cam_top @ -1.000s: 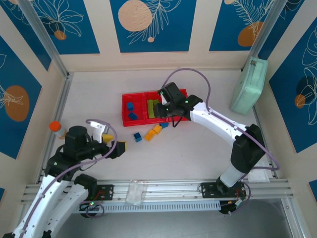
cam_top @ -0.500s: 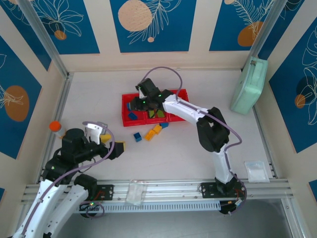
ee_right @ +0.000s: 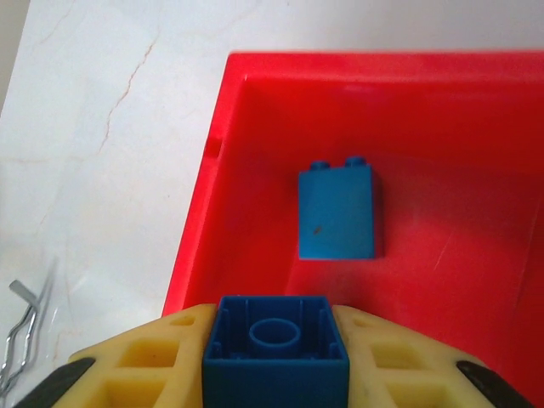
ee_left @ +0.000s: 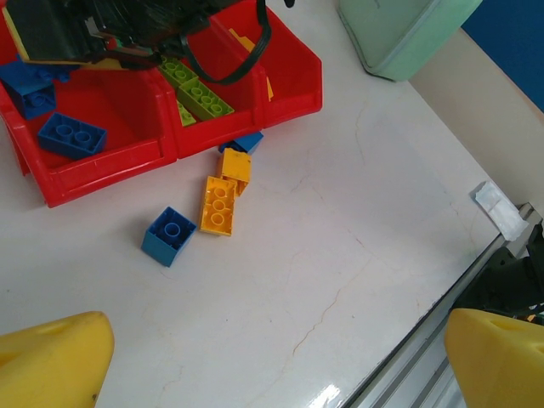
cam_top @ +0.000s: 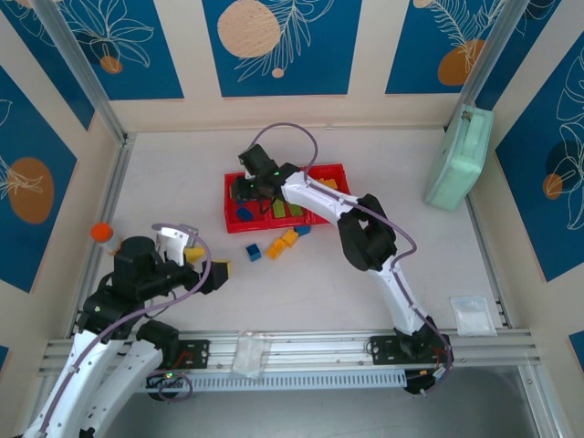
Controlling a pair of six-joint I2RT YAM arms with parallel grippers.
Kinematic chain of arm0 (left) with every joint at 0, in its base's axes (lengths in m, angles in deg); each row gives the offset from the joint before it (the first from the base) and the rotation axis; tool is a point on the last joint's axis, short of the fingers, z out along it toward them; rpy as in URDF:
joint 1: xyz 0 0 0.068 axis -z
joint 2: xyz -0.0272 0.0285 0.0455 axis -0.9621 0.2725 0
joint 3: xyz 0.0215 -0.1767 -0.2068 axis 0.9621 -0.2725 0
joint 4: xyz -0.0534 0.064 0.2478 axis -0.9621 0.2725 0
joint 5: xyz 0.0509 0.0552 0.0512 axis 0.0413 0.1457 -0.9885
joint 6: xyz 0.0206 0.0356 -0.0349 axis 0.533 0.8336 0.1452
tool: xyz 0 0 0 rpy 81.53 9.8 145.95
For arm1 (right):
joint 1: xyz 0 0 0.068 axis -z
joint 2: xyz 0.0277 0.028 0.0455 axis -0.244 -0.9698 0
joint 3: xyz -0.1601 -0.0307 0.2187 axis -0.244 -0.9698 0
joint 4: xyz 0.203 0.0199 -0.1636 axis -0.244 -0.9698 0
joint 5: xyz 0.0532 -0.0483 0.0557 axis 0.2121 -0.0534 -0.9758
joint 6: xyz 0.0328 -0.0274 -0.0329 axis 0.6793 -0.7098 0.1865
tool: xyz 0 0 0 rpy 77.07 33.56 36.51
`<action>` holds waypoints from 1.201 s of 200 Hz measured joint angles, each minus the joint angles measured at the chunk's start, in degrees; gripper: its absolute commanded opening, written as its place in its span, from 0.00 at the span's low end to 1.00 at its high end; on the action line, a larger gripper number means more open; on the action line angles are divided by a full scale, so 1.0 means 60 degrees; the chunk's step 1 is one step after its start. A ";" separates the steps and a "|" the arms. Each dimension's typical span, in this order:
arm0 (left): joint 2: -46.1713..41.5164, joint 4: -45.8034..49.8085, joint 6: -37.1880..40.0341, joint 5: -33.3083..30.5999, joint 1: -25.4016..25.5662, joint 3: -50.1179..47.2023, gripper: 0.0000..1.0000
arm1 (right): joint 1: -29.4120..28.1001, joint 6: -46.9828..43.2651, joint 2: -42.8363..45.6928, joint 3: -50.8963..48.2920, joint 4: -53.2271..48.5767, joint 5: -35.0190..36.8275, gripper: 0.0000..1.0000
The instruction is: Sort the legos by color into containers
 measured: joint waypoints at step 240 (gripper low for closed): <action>0.0084 0.0000 -0.0004 0.0000 0.0000 0.0000 1.00 | -0.0495 -0.0055 0.5031 -0.4346 -0.0681 0.1606 0.92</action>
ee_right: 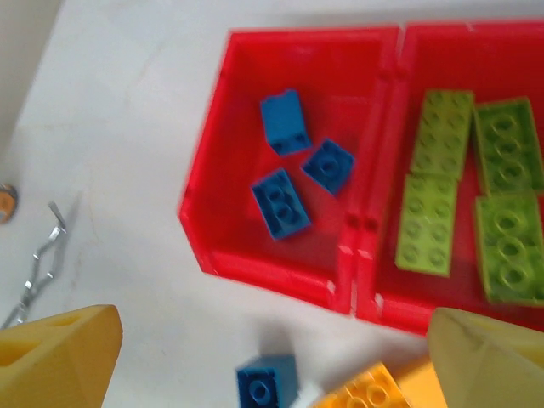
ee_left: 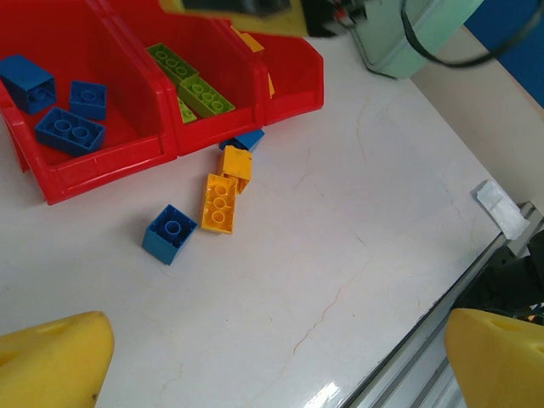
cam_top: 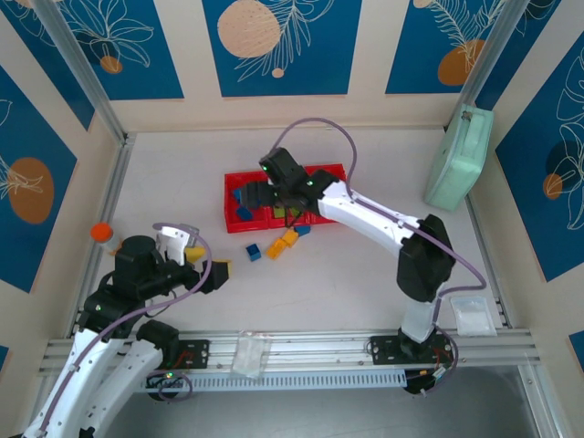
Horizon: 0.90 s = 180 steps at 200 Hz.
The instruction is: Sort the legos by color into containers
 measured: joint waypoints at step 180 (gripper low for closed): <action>-0.1005 0.0521 -0.0306 -0.0900 0.1045 0.0120 0.99 | -0.1614 0.0758 -0.2357 -0.0007 -0.0849 -0.0386 0.74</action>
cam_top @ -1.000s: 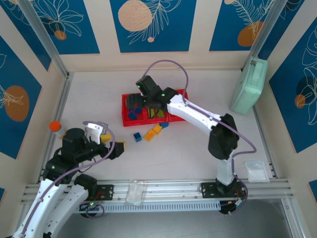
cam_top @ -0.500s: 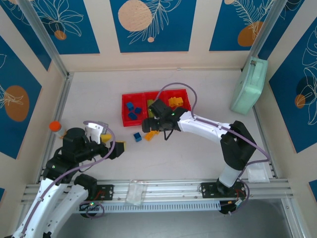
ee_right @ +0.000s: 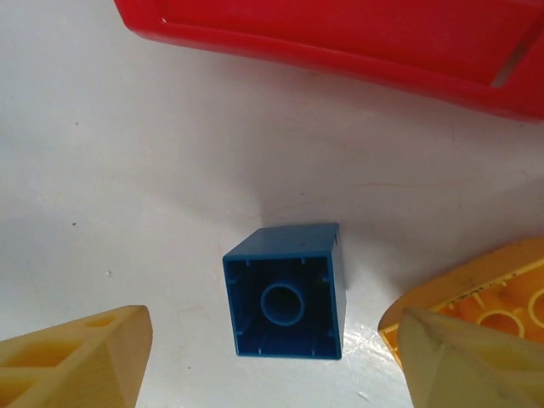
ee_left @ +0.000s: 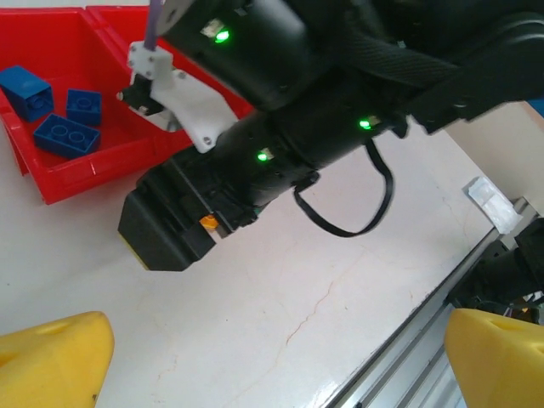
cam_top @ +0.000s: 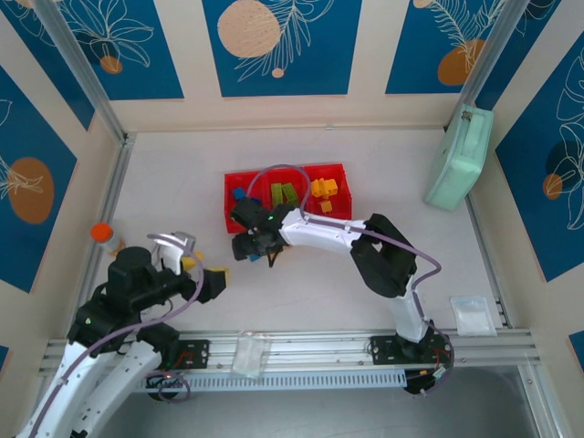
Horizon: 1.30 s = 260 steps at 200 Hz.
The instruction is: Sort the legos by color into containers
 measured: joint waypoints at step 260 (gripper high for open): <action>-0.0568 0.0233 0.0011 -0.1089 0.0973 0.0124 1.00 | 0.1024 -0.2204 0.0248 0.2470 0.0262 -0.0324 0.21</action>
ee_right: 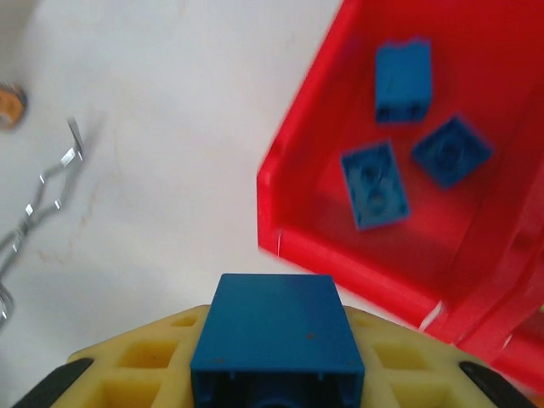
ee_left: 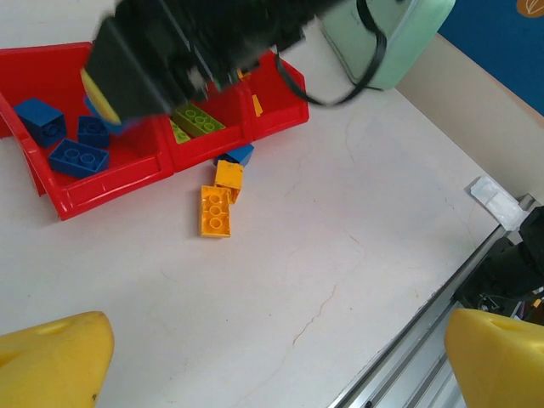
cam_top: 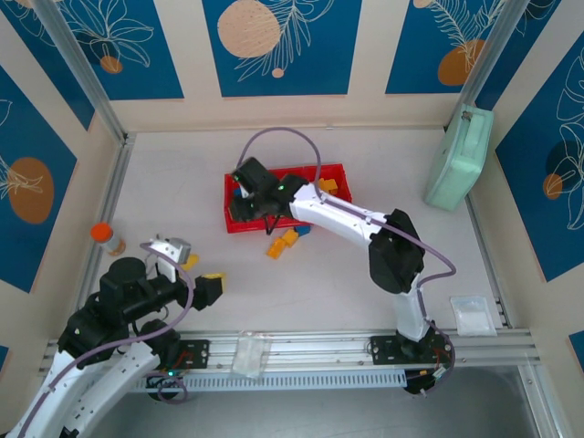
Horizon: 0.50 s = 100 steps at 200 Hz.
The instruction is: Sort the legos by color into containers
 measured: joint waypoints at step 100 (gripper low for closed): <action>0.0627 -0.0047 0.0047 -0.0004 0.0000 0.0000 0.99 | 0.0969 -0.1650 -0.3322 0.2911 0.0357 0.0364 0.22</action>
